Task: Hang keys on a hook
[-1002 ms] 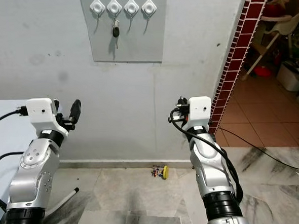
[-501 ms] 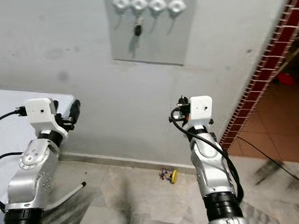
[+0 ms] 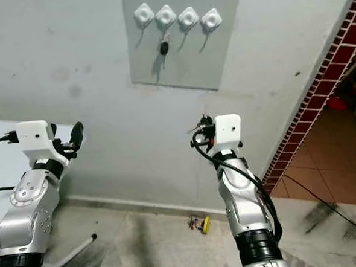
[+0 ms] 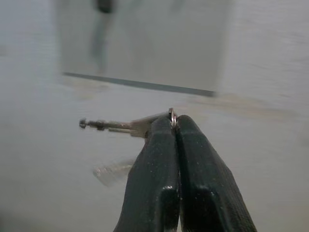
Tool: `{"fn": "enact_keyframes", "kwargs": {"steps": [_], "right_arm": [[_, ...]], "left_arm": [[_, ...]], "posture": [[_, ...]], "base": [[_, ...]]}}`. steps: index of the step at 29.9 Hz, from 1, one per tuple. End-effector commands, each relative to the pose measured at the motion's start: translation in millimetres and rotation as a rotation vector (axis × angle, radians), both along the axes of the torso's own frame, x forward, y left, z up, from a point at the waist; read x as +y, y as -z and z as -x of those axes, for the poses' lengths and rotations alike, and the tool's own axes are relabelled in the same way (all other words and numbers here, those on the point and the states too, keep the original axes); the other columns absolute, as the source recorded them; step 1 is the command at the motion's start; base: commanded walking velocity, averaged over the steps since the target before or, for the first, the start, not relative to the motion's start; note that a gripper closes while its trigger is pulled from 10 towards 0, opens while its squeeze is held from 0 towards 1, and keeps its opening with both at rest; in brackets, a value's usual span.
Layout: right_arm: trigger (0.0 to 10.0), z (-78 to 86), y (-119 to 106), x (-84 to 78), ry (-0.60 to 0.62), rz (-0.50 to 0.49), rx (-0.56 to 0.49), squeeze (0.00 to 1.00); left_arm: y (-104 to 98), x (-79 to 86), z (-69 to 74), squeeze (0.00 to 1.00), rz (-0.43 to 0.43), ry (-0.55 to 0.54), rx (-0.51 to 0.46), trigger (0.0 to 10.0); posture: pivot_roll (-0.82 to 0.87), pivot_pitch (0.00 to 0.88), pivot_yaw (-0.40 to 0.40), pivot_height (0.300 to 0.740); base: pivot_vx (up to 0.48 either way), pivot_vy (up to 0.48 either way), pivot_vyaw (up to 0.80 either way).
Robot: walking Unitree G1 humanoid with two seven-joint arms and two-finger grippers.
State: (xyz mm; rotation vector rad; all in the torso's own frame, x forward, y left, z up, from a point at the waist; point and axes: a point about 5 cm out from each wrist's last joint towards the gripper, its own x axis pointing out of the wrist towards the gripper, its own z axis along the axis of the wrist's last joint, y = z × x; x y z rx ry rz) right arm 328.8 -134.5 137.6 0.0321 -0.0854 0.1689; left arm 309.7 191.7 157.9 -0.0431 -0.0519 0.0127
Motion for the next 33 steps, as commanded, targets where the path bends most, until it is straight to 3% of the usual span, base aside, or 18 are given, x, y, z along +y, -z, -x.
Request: {"fn": "enact_keyframes", "kwargs": {"steps": [1,24,30,33], "right_arm": [[10.0,-0.9,-4.8,-12.1,0.034,0.003,-0.011,0.0],[10.0,-2.5,-5.6,-8.0,0.02,0.003,-0.012,0.0],[10.0,-3.2,-5.8,-7.5,0.016,0.002,-0.013,0.0],[10.0,-3.9,-7.1,-5.5,-0.004,0.0,-0.019,0.0]], "left_arm": [[-4.2,-10.6,-2.6,0.0,0.0,0.031,-0.01,10.0],[-6.0,-8.2,-3.7,0.0,-0.008,0.017,-0.012,10.0],[-13.4,-19.7,-3.8,0.0,-0.017,0.093,-0.058,10.0],[-20.4,-35.5,-5.9,0.0,-0.102,0.187,-0.088,10.0]], "posture": [[-0.11,0.0,-0.048,0.74],[-0.1,0.0,-0.05,0.74],[-0.1,0.0,-0.049,0.74],[-0.1,0.0,-0.049,0.74]], "base": [[0.405,0.0,0.0],[0.368,0.0,0.0],[0.0,0.0,0.0],[0.0,0.0,0.0]]}}
